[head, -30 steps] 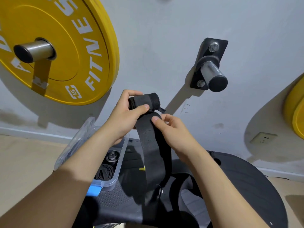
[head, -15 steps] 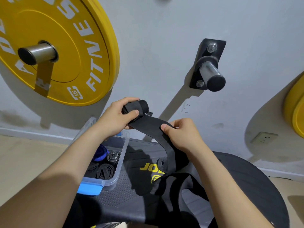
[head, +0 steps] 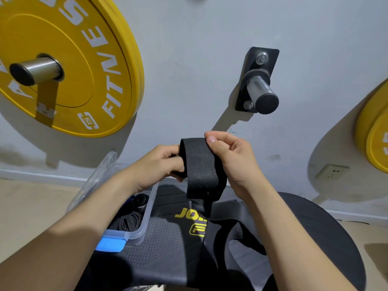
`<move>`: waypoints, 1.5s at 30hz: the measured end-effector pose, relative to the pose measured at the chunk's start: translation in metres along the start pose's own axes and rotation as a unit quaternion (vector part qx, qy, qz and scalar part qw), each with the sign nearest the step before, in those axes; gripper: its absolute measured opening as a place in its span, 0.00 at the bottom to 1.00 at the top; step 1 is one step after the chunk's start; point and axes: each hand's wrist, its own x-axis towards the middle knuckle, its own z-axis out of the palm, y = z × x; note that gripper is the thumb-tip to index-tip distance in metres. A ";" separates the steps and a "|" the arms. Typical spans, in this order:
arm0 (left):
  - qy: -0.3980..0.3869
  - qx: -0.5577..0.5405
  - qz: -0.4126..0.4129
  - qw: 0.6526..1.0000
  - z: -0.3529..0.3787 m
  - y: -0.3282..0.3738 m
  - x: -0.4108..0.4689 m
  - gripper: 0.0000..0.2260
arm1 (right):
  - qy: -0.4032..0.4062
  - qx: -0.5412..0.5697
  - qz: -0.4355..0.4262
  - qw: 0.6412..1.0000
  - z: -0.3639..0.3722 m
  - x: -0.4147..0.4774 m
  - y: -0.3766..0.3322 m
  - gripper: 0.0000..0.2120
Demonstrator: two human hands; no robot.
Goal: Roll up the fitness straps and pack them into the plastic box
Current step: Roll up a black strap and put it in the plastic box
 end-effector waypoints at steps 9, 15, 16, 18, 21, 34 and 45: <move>-0.008 0.100 -0.014 0.995 -0.002 0.003 -0.006 0.07 | -0.011 0.065 0.030 0.997 -0.005 0.000 -0.007 0.17; -0.012 0.064 -0.037 0.997 -0.011 0.007 -0.012 0.29 | 0.000 0.180 0.064 0.982 -0.005 0.005 -0.010 0.17; -0.017 0.049 -0.039 0.998 -0.012 0.009 -0.012 0.31 | -0.005 0.204 0.074 0.976 -0.004 0.006 -0.008 0.19; -0.020 0.038 -0.035 0.998 -0.011 0.010 -0.014 0.32 | -0.011 0.210 0.087 0.974 -0.004 0.009 -0.004 0.27; 0.001 0.017 -0.032 0.999 -0.010 0.010 -0.014 0.32 | -0.030 0.127 0.080 0.988 -0.003 0.012 0.002 0.35; 0.211 -0.042 0.008 0.977 -0.017 0.004 -0.003 0.29 | -0.112 -0.140 -0.021 0.984 0.012 0.007 0.016 0.26; 0.225 0.052 0.065 0.971 -0.004 0.007 -0.005 0.35 | -0.091 -0.198 -0.126 0.968 0.018 0.004 0.024 0.18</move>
